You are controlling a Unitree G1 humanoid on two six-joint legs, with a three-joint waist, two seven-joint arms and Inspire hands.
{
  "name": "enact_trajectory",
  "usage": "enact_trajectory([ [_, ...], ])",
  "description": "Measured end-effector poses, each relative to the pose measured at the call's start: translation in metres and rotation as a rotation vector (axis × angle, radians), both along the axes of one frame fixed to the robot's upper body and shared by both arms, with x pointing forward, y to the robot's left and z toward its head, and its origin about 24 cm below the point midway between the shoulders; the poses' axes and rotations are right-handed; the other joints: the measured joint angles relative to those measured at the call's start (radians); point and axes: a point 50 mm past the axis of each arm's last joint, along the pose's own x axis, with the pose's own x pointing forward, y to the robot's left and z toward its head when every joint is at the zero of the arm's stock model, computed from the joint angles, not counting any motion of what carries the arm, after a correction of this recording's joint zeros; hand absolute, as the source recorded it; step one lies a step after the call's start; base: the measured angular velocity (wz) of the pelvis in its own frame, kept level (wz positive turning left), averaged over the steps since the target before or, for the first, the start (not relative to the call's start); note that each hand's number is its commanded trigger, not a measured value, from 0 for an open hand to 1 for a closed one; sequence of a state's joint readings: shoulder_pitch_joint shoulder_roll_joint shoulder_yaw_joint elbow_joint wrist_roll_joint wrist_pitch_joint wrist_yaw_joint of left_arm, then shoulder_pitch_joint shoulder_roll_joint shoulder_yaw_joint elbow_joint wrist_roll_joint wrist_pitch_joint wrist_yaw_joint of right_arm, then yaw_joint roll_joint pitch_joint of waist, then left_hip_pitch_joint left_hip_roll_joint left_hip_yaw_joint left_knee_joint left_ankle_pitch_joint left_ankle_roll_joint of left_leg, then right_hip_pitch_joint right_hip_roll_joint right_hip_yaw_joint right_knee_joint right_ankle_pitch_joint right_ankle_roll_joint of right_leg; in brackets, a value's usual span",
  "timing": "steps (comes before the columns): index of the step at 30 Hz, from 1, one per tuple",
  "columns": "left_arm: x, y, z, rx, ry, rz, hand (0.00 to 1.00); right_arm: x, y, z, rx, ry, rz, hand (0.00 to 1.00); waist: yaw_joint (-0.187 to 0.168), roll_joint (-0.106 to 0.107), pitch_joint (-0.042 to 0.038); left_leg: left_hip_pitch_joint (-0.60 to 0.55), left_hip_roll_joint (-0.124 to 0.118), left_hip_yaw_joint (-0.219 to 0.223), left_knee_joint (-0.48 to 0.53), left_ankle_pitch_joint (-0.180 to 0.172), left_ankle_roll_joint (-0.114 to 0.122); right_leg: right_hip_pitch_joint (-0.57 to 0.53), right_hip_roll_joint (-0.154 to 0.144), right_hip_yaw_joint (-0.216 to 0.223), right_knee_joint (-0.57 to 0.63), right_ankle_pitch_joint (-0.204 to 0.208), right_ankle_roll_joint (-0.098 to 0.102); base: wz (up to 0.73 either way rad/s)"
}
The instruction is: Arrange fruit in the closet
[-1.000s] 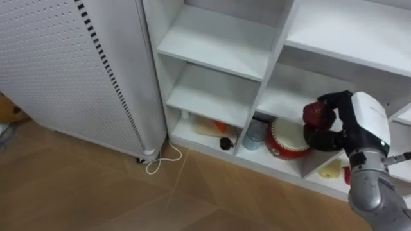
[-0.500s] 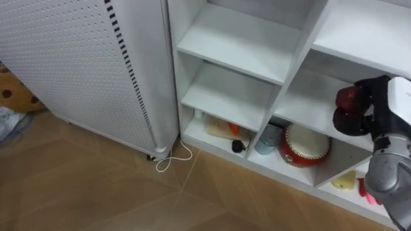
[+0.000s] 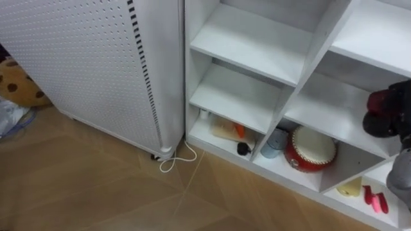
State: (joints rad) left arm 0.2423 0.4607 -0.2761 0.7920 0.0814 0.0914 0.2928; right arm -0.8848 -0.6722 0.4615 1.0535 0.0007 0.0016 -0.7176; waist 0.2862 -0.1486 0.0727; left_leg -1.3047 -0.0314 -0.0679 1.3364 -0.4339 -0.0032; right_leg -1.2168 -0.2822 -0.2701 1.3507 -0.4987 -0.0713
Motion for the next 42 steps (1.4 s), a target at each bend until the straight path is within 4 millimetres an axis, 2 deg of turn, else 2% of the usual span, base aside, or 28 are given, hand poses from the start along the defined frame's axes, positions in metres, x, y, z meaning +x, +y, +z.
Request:
enact_trajectory([
  [6,-0.007,-0.006,0.000,-0.039,0.013,-0.017,0.00,-0.003,-0.008,0.001,0.025,-0.005,-0.028,0.00,0.002,0.008,0.0024,-0.008,-0.017,0.007,0.019,-0.003,0.005,-0.008,-0.021,0.009,0.031,-0.013,0.006,0.08],
  [12,-0.007,-0.006,0.000,-0.050,0.019,-0.022,0.00,-0.005,-0.012,0.000,0.028,-0.002,-0.044,0.00,0.006,0.008,0.0023,-0.009,-0.018,0.010,0.020,-0.004,0.007,-0.008,-0.029,0.007,0.032,-0.013,0.006,0.01],
  [28,-0.003,-0.004,0.003,-0.062,0.016,-0.040,0.00,-0.003,-0.010,0.000,0.048,0.004,-0.022,0.00,0.012,0.009,0.0016,0.002,-0.014,0.012,0.021,-0.006,0.010,-0.003,-0.022,0.013,0.031,-0.010,0.009,-0.01],
  [33,-0.009,-0.005,0.002,-0.075,0.034,-0.041,0.00,-0.001,-0.001,-0.011,0.037,0.095,0.072,0.00,0.031,0.038,-0.0005,0.072,0.005,0.017,0.011,-0.019,0.013,0.063,0.002,0.022,0.008,-0.013,0.014,-0.09],
  [35,-0.013,-0.006,0.002,-0.083,0.045,-0.041,0.00,0.001,0.010,-0.011,0.036,0.098,0.140,0.00,0.042,0.038,-0.0008,0.095,0.024,0.034,-0.005,-0.020,0.015,0.077,0.008,0.025,-0.009,-0.010,0.011,-0.28],
  [37,-0.015,-0.005,0.001,-0.080,0.053,-0.037,0.00,-0.002,0.017,-0.022,0.023,0.142,0.198,0.00,0.048,0.041,-0.0024,0.131,0.028,0.039,-0.028,-0.020,0.014,0.109,0.006,0.020,-0.031,-0.005,0.011,-0.16],
  [40,-0.019,-0.005,0.000,-0.077,0.068,-0.036,0.00,-0.016,0.029,-0.054,-0.013,0.264,0.303,0.00,0.051,0.047,-0.0071,0.198,0.038,0.042,-0.071,-0.019,0.013,0.176,0.017,0.011,-0.080,0.007,0.011,-0.05],
  [42,-0.023,-0.006,-0.002,-0.080,0.084,-0.044,0.00,-0.032,0.043,-0.085,-0.039,0.388,0.404,0.00,0.052,0.051,-0.0102,0.257,0.052,0.044,-0.120,-0.015,0.007,0.233,0.041,0.010,-0.138,0.022,0.017,-0.16],
])
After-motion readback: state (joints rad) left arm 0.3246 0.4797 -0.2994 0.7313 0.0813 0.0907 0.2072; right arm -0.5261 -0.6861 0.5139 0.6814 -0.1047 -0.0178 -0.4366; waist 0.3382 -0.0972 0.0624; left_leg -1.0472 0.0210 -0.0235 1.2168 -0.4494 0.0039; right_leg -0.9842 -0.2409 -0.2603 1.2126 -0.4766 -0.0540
